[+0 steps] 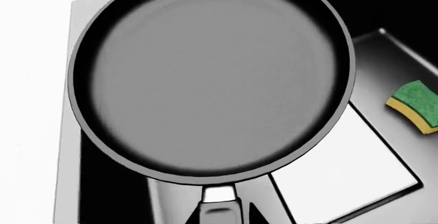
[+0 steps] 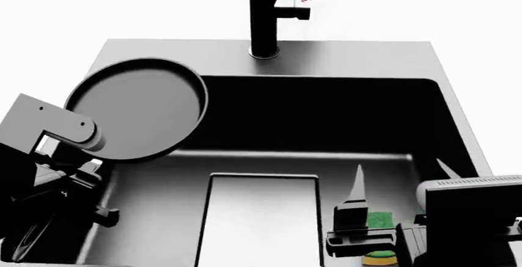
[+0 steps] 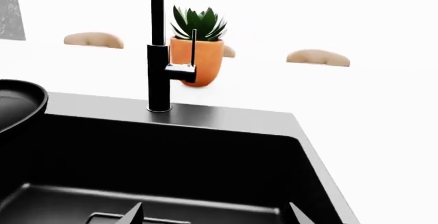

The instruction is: Pick the pan and sponge and place them into the sink. Then turn on the water.

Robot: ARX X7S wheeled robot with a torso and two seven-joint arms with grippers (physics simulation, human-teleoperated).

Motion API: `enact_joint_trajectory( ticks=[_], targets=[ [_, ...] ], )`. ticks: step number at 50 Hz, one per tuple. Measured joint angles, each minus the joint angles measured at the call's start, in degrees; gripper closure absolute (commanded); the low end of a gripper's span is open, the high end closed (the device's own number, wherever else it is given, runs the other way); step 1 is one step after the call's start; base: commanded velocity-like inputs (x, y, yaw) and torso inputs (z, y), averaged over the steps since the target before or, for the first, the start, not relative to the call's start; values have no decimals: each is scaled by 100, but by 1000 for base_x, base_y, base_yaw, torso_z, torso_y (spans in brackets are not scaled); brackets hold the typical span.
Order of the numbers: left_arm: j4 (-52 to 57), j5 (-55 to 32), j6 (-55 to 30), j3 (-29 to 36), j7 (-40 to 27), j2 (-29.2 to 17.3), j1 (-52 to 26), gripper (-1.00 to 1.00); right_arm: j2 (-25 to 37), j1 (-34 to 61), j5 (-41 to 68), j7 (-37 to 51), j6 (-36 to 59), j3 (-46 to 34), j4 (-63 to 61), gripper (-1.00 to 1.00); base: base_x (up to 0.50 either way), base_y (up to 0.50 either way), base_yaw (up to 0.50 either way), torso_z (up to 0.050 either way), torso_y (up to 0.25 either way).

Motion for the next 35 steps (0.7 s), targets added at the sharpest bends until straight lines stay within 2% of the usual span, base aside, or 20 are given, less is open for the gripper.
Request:
enact_joint_trajectory(
  ticks=[27, 35],
  targets=[
    [-12, 10, 32, -125, -173, -205, 60, 100, 21, 40, -61, -41, 12, -99, -5, -100, 391, -21, 0, 0, 3],
    [22, 27, 54, -106, -185, -216, 78, 100, 22, 28, -20, 22, 31, -53, -15, -100, 41, 0, 0, 1, 3]
  ],
)
